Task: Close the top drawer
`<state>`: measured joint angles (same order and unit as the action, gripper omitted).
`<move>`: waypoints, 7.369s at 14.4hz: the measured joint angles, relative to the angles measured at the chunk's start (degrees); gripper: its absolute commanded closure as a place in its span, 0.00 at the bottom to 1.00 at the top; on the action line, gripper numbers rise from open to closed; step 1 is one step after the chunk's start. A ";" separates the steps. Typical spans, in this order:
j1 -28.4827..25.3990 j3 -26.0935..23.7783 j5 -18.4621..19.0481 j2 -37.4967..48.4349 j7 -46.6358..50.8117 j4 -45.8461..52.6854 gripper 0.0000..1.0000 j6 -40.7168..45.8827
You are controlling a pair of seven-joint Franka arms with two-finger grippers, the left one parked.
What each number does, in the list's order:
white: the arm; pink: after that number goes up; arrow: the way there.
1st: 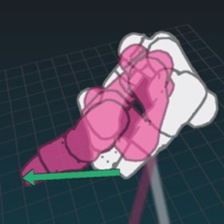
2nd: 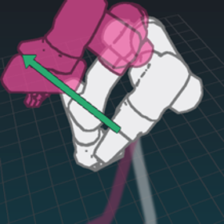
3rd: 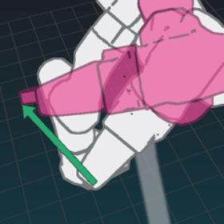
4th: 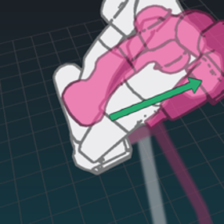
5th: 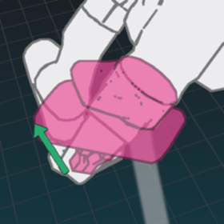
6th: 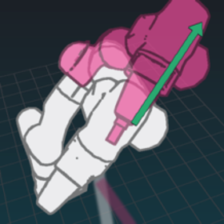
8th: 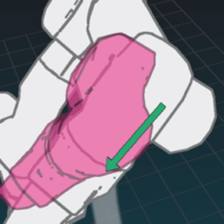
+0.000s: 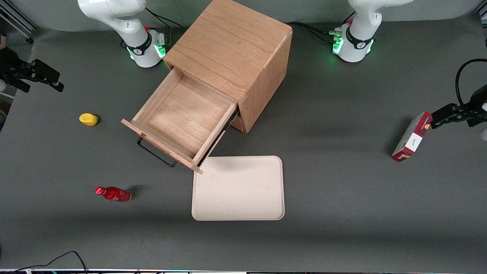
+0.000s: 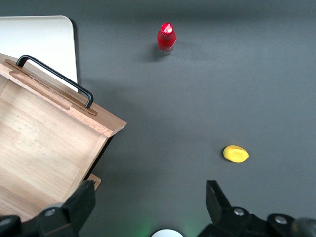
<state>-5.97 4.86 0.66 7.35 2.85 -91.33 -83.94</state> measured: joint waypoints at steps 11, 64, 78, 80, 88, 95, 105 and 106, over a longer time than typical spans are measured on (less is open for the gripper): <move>-0.04 -0.11 0.00 -0.88 0.00 1.02 0.00 0.12; -1.60 -11.09 -4.76 -43.84 -42.40 35.76 0.00 8.43; -0.59 -10.70 -10.46 -47.63 -40.10 30.46 0.00 1.55; -0.07 -10.51 -11.24 -47.62 -40.10 29.83 0.00 1.55; 0.06 -10.52 -11.67 -47.60 -40.09 26.84 0.00 -2.14; 0.04 -10.54 -11.86 -47.28 -38.32 25.14 0.00 -3.11; -0.09 -10.64 -12.88 -42.37 -34.36 17.70 0.00 -6.10; -0.09 -10.64 -13.37 -41.70 -34.20 16.75 0.00 -6.10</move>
<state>-6.06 -5.78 -12.71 -34.36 -31.35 -74.58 -90.04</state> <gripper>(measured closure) 0.000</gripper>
